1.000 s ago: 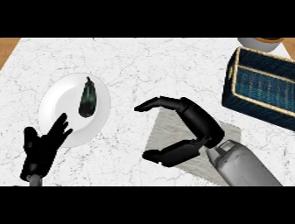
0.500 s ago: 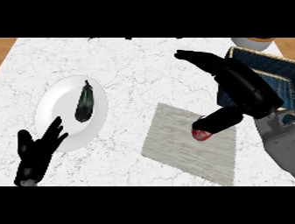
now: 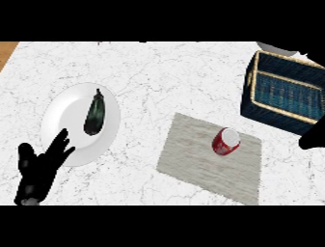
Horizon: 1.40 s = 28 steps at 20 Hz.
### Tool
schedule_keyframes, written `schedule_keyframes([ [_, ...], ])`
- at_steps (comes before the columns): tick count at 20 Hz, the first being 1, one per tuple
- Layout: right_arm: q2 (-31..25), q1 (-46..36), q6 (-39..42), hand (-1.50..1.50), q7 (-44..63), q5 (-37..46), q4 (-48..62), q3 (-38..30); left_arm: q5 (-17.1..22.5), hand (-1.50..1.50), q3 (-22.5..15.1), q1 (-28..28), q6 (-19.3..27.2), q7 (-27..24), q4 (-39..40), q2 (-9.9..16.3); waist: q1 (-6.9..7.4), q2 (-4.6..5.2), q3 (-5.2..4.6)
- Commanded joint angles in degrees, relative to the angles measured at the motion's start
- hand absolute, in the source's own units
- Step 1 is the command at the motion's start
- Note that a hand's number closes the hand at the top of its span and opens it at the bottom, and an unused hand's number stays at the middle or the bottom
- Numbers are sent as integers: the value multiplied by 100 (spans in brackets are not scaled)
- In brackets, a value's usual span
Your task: Pick the can from the placemat and place it in the basket
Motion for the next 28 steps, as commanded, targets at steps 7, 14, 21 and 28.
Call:
schedule_keyframes([
  [7,-707,-28,1675,-150,541,-905,31,-401,-136,0,-117,385,-85,49,201,-90,110,87,-17],
  [14,-353,373,1520,-150,868,-1017,-368,-559,-260,0,-80,374,-77,126,15,-98,112,79,-14],
  [21,435,1456,931,-150,431,176,-885,-388,-326,0,5,349,-92,-22,289,-207,90,88,-10],
  [28,952,1862,767,-150,-112,1430,-609,-114,-423,0,-75,107,145,565,-89,-432,124,93,-8],
])
